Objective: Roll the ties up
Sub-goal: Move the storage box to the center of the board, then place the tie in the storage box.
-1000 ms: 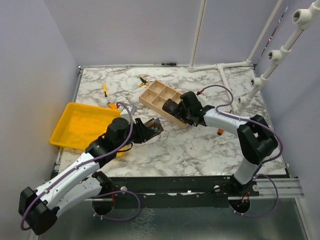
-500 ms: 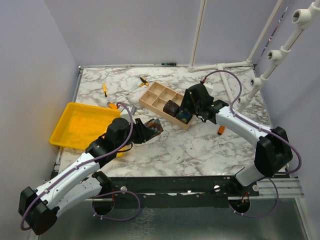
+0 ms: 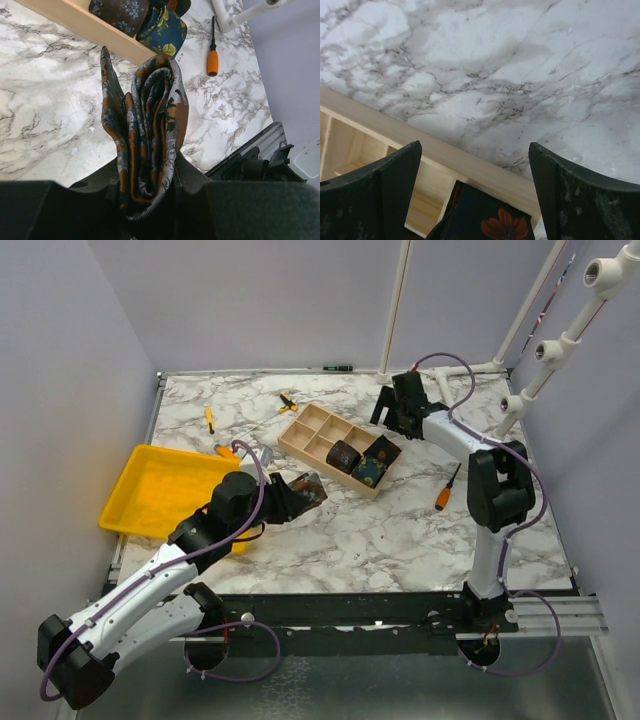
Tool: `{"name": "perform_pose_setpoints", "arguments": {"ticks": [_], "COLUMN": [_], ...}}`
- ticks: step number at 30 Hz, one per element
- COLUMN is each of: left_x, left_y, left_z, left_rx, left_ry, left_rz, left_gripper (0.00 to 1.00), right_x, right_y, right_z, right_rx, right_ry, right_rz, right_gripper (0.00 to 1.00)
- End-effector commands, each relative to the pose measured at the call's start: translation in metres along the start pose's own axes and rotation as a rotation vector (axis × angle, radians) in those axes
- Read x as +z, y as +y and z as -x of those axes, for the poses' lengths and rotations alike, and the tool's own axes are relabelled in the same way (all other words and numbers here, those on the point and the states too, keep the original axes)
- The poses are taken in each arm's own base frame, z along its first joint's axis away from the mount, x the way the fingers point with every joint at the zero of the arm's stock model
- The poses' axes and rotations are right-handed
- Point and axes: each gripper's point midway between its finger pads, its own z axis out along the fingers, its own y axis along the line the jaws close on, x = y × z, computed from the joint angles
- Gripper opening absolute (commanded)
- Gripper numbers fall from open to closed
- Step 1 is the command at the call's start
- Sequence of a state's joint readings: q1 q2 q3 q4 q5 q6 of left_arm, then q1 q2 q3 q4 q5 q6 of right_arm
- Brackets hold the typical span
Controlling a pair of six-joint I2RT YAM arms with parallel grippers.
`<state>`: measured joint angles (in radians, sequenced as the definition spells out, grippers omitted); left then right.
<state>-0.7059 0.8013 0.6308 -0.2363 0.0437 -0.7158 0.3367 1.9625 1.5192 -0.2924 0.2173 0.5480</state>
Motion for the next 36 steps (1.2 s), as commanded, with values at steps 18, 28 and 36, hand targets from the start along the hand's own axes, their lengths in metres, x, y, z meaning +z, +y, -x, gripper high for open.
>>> {"name": "perform_pose_setpoints", "arguments": {"ticks": [18, 28, 36], "left_x": [0.049, 0.111, 0.127], "left_y": [-0.017, -0.038, -0.039], "left_z": [0.102, 0.103, 0.092], "left_rx": [0.073, -0.059, -0.24], "left_ry": [-0.177, -0.042, 0.003], "left_rz": [0.135, -0.068, -0.249], "left_gripper": [0.0, 0.0, 0.0], "right_x": [-0.07, -0.105, -0.11], "right_y": [-0.033, -0.077, -0.079], "right_z": [-0.188, -0.212, -0.211], "right_rx": [0.188, 0.177, 0.15], "right_ry": [0.327, 0.255, 0.237], "right_rz": [0.207, 0.102, 0.118], "right_gripper": [0.84, 0.85, 0.86]}}
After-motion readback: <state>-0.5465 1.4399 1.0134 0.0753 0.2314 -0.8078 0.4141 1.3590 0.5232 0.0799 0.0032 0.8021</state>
